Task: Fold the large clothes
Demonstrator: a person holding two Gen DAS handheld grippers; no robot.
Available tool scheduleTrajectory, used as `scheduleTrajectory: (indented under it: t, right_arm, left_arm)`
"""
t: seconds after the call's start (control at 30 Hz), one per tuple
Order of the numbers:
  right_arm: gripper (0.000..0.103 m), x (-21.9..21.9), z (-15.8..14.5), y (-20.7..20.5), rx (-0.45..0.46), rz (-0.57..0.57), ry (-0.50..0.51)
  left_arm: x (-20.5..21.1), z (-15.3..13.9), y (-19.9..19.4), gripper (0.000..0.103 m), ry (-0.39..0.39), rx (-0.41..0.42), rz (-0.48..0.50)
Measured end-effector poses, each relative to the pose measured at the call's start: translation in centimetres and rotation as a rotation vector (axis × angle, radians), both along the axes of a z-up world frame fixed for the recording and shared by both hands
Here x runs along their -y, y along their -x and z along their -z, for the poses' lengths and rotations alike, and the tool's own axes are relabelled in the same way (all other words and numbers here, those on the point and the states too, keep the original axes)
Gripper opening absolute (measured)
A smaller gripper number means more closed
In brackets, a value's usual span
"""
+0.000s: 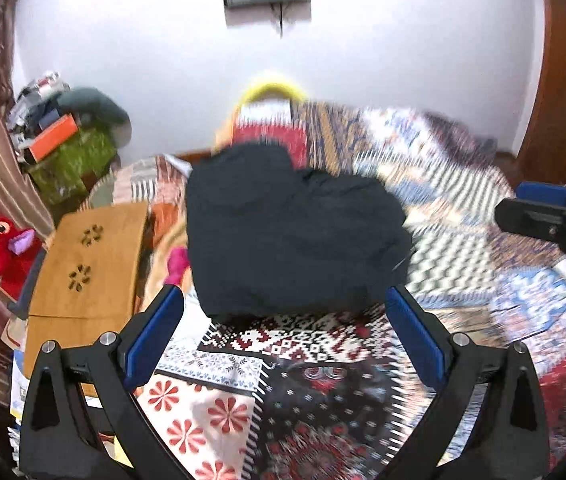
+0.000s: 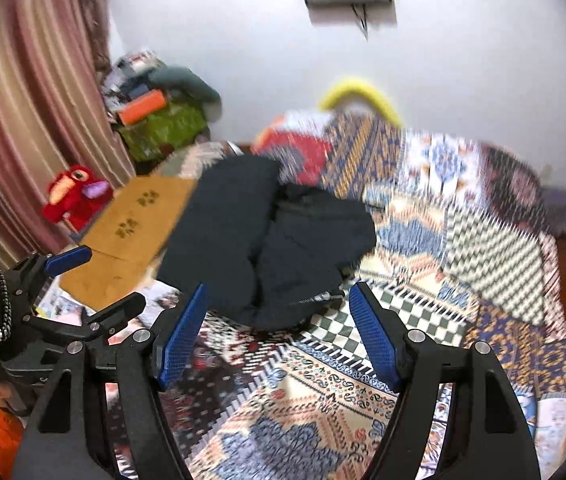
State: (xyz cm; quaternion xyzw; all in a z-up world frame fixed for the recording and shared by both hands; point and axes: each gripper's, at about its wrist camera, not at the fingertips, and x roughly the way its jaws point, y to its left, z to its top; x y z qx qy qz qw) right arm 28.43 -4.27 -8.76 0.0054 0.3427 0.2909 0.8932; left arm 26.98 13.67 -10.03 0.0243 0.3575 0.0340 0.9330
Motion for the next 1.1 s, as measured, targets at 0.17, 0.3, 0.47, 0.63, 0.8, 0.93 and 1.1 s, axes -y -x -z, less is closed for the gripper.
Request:
scheduleTrajectory:
  t: [0.17,0.3,0.47,0.63,0.8,0.93,1.1]
  right_arm:
    - [0.071,2.0,-5.3,6.3,0.165,-0.010,-0.070]
    - [0.071,3.6,-8.5,11.6,0.311,-0.004,-0.124]
    - [0.071,4.8,-10.8,17.3,0.454,0.007,-0.194]
    - [0.071,5.3,-11.2,22.1,0.567,0.039,-0.230]
    - [0.071,6.1,-9.6,24.1,0.586,0.118,-0.269]
    - [0.071,6.3,-9.6,24.7,0.583,0.154,-0.276]
    - [0.089,5.8,-9.9,25.4,0.604,0.170,-0.274]
  left_arm:
    - [1.2,-6.9,6.8,0.102,0.033,0.174,0.009]
    - [2.1,-11.5,12.1,0.102,0.038,0.313,0.015]
    - [3.0,-15.0,19.1,0.102,0.098,0.483,0.016]
    - [4.4,-16.0,23.9,0.102,0.075,0.592,0.008]
    - [5.8,-14.9,26.8,0.102,0.077,0.644,-0.002]
    - [6.5,-14.0,27.9,0.102,0.070,0.650,-0.031]
    - [7.2,-13.4,28.6,0.102,0.061,0.647,-0.037]
